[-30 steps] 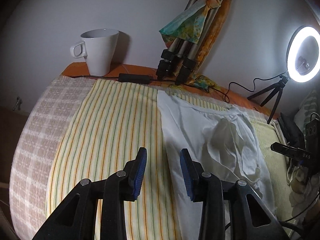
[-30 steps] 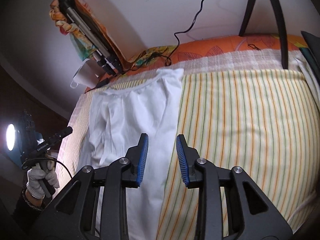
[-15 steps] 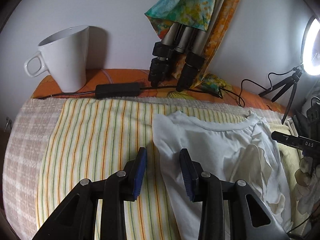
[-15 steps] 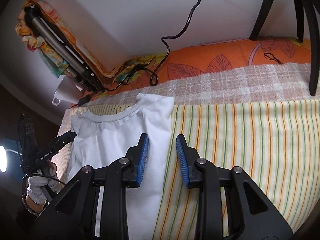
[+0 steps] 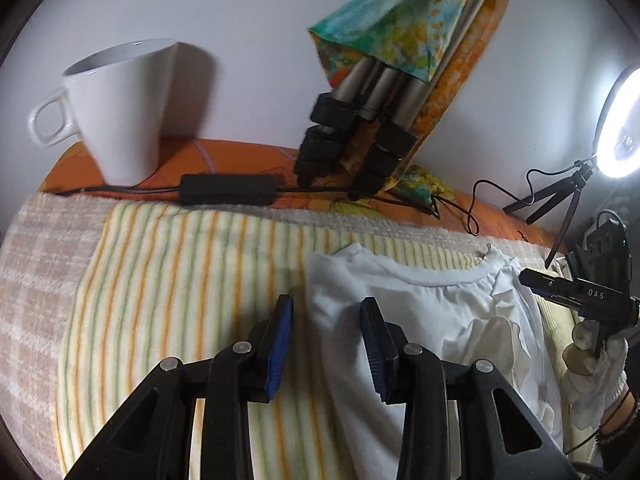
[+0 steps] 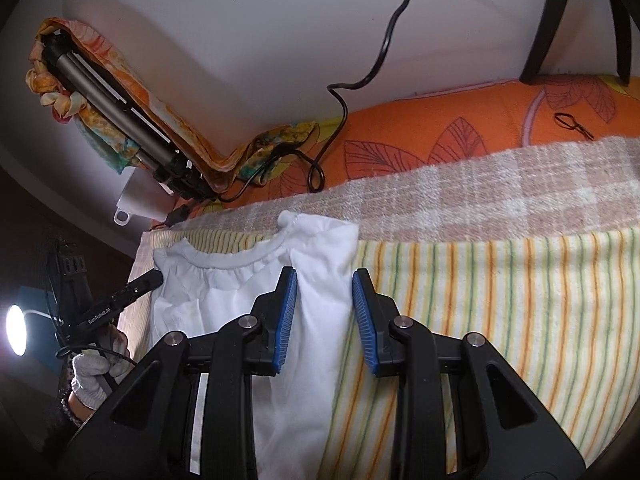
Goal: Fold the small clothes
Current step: 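Close both tools on the collar edge of the white shirt, then lift the collar and fold it over onto the hem, then open both tools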
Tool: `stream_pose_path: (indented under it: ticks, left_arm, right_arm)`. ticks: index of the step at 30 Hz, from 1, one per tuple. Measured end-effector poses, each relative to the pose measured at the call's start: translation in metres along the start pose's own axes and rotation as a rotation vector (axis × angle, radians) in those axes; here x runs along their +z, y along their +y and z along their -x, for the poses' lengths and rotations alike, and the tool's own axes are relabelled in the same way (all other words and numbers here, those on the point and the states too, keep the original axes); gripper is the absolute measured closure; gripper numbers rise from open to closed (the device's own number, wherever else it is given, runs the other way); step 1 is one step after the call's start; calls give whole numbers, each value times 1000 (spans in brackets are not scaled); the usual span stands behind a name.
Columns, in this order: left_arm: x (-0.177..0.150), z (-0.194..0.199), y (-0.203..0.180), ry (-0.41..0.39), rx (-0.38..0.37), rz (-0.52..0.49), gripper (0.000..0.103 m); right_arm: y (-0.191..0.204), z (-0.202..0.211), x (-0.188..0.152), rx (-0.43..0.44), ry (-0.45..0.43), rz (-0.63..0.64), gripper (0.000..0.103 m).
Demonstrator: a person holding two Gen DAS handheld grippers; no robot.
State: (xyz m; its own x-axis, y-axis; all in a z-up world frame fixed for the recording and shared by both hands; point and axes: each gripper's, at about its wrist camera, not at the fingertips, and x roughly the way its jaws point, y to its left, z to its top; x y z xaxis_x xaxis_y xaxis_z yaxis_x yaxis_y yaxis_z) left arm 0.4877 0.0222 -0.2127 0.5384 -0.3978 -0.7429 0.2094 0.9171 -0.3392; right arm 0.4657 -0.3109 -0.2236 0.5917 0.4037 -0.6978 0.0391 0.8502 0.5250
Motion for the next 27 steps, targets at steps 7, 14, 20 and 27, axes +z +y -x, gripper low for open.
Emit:
stream_pose_path:
  ticks: [7,14,20,27]
  left_arm:
    - [10,-19,-32,20,22,-94,78]
    - [11,4,-43,-30,-14,-80,99]
    - [8,40,-51,-63,-46,-77,99]
    - [-11,86,-67,-86,-55,-116,99]
  right_arm:
    - [14,-14,10,3,3,31,73]
    - [30,4,9,-6,-27,77,94]
    - [46,40,7,38,-66,92,95]
    - [67,85,-9,82,-92,128,96]
